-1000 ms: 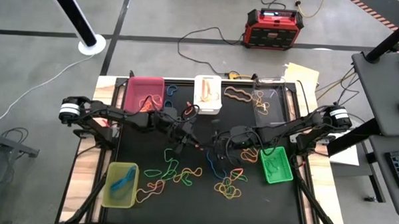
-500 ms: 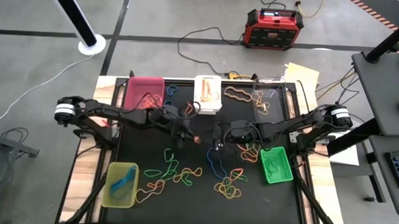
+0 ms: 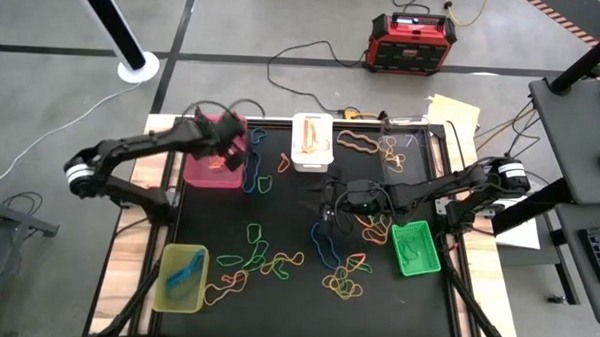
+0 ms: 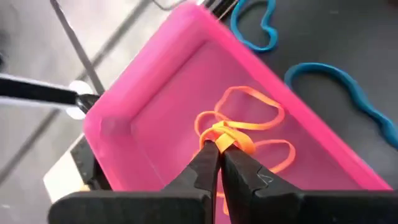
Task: Sort rubber bands into baskets
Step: Put the orange rubber band into the pink bin, then put the yellow rubber band into the transparent bin, then put the green rubber band into the green bin
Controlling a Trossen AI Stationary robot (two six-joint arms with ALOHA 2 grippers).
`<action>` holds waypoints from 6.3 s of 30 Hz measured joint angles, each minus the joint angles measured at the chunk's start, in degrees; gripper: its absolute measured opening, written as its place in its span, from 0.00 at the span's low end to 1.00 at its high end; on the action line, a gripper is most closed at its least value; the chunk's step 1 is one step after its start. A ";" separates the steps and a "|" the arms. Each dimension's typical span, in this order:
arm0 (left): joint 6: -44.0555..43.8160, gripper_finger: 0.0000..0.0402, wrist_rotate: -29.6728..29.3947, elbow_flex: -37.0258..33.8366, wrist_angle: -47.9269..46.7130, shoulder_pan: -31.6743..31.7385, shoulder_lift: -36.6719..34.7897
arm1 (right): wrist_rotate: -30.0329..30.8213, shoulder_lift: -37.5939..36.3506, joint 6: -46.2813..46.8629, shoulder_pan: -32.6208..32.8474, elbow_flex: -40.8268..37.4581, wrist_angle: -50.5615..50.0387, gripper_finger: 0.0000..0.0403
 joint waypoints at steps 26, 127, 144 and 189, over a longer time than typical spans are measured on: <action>-5.28 0.48 2.82 -0.80 -0.01 -10.61 -6.28 | -6.44 1.56 10.01 5.00 0.07 -7.39 0.33; -7.27 0.47 -2.31 -0.98 11.25 -49.06 -13.01 | 17.36 -7.73 47.64 -34.49 14.83 -88.06 0.32; -16.91 0.47 14.18 -1.77 4.70 -49.61 2.06 | 19.81 -10.27 46.32 -5.89 13.74 -74.25 0.40; -7.00 0.00 13.69 -12.58 23.53 -49.62 7.39 | 22.30 -6.76 40.86 5.36 2.01 -36.07 0.41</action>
